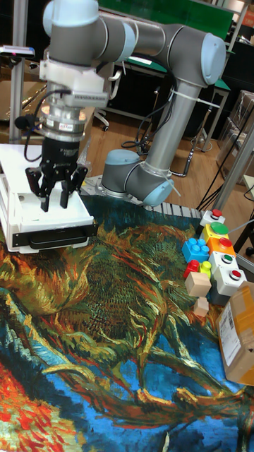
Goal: Put things in the drawer
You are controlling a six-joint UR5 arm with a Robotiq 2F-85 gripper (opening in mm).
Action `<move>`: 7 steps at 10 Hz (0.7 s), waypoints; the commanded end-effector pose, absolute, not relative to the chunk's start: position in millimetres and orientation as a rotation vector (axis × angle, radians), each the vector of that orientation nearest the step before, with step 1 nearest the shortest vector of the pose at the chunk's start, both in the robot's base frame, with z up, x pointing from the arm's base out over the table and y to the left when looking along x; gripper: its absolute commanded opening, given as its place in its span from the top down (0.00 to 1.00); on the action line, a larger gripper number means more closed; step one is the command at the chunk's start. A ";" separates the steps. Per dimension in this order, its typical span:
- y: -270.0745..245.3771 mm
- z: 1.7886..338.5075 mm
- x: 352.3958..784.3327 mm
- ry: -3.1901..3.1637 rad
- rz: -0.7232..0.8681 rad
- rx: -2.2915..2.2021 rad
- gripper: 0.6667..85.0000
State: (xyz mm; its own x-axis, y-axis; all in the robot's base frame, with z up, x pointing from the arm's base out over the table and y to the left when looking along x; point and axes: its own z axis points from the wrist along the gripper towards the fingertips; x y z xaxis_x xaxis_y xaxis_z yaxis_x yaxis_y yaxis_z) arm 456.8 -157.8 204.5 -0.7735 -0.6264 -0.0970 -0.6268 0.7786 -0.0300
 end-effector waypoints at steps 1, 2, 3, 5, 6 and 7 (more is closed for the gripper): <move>-149.2 236.0 456.5 2.858 0.044 -1.025 0.57; -147.8 240.6 465.9 2.845 0.026 -1.011 0.73; -148.5 242.1 470.8 2.840 0.002 -1.004 0.99; -152.1 241.8 468.9 2.853 -0.013 -1.003 0.99; -149.7 241.8 468.9 2.855 0.001 -0.988 0.99; -149.3 242.0 469.7 2.851 0.002 -0.987 0.99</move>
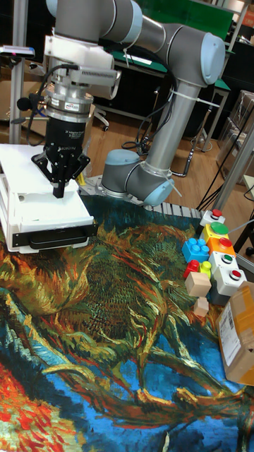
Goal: Put things in the drawer
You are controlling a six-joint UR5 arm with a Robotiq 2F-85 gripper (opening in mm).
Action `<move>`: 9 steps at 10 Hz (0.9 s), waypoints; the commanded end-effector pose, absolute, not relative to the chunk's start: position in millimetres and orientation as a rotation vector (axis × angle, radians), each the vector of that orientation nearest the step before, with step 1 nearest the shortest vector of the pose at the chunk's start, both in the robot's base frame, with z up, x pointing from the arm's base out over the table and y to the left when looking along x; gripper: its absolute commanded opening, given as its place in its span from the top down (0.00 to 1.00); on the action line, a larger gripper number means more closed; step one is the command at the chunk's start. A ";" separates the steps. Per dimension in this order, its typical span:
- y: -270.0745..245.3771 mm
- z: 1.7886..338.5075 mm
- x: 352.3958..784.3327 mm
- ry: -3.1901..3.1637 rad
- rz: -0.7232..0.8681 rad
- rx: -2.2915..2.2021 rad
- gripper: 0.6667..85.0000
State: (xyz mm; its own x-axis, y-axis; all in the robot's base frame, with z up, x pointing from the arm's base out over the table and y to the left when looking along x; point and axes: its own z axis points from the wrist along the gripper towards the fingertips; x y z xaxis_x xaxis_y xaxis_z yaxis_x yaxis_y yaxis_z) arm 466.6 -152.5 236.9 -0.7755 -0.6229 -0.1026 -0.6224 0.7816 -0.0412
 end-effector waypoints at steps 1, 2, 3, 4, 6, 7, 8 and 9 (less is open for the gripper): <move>-142.1 237.9 478.4 2.854 0.024 -0.974 0.99; -135.5 234.7 488.5 2.858 0.024 -0.978 0.99; -125.9 232.2 498.9 2.865 0.023 -0.977 0.99; -113.3 228.4 509.0 2.864 0.031 -0.975 0.99; -101.1 221.2 517.5 2.866 0.023 -0.959 0.99; -108.6 220.3 511.2 2.901 -0.006 -0.959 0.99; -113.0 220.1 509.6 2.912 -0.027 -0.959 0.99; -112.6 220.2 510.4 2.915 -0.026 -0.940 0.99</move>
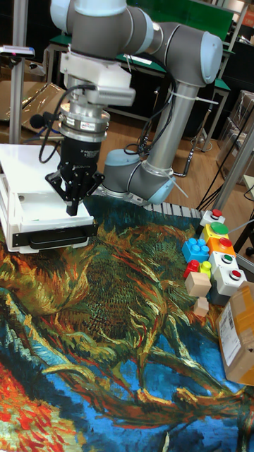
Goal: Put things in the drawer
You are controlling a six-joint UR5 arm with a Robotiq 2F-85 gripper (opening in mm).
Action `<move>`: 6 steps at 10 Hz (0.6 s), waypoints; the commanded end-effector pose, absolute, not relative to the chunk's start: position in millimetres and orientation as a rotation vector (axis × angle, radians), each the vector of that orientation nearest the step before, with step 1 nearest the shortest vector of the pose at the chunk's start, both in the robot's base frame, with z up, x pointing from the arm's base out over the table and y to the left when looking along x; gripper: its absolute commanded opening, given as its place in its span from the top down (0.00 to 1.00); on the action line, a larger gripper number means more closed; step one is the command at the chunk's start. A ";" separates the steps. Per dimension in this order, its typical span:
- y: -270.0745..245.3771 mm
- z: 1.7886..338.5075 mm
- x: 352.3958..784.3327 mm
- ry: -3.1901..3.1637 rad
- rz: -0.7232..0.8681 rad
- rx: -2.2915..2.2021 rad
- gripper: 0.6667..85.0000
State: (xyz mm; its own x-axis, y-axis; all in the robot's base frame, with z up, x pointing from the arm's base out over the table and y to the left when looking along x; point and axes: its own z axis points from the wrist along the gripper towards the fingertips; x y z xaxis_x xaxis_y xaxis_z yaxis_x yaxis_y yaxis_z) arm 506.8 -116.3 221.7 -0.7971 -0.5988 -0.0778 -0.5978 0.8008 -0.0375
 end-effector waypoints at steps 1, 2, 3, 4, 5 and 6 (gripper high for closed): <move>-111.0 220.4 512.4 2.905 -0.020 -0.939 0.99; -104.6 212.7 519.9 2.902 -0.005 -0.917 0.99; -102.1 204.0 525.4 2.905 0.003 -0.903 0.99; -103.1 197.9 527.3 2.898 0.017 -0.910 0.99; -105.2 195.1 526.6 2.899 0.022 -0.903 0.99; -106.1 197.2 524.6 2.904 0.022 -0.897 0.99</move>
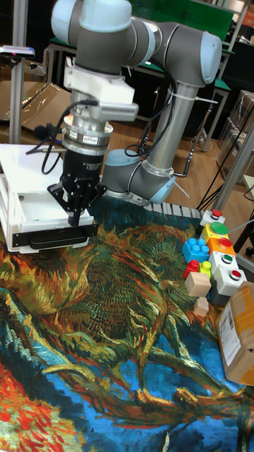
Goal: Put things in the drawer
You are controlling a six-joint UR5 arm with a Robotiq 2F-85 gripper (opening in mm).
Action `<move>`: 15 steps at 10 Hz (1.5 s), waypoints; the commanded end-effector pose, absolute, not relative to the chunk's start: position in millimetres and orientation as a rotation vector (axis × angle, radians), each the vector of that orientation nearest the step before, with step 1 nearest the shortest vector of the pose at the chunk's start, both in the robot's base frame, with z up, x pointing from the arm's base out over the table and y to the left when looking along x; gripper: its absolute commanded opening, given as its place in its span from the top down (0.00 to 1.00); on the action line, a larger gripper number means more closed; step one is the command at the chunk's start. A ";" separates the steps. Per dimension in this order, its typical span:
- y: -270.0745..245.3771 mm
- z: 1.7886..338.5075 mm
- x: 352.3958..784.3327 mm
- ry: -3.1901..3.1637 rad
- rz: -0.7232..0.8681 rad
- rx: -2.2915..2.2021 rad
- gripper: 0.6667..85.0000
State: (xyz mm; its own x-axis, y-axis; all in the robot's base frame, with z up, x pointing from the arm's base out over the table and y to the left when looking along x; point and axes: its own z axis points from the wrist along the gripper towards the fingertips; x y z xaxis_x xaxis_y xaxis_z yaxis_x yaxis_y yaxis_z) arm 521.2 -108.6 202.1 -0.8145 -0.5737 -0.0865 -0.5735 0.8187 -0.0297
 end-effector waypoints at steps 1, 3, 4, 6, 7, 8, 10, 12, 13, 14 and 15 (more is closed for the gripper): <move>-101.6 200.3 524.5 2.897 0.043 -0.899 0.99; -93.7 200.8 523.7 2.899 0.090 -0.870 0.99; -96.7 198.3 521.8 2.903 0.094 -0.864 0.99; -101.9 190.0 513.4 2.913 0.134 -0.840 0.99; -105.6 185.4 510.6 2.914 0.136 -0.837 0.99; -108.9 181.2 508.2 2.909 0.139 -0.838 0.99; -113.4 176.0 502.7 2.917 0.132 -0.831 0.99; -114.0 172.2 494.6 2.923 0.127 -0.821 0.99; -116.5 172.0 489.0 2.922 0.114 -0.824 0.99; -118.8 173.2 481.4 2.921 0.117 -0.828 0.99; -122.2 174.2 474.7 2.924 0.116 -0.835 0.99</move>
State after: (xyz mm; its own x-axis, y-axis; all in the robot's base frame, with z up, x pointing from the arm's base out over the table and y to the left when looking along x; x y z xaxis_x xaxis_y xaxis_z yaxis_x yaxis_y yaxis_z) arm 489.3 -118.0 173.5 -0.8449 -0.5235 -0.1100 -0.5301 0.8469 0.0421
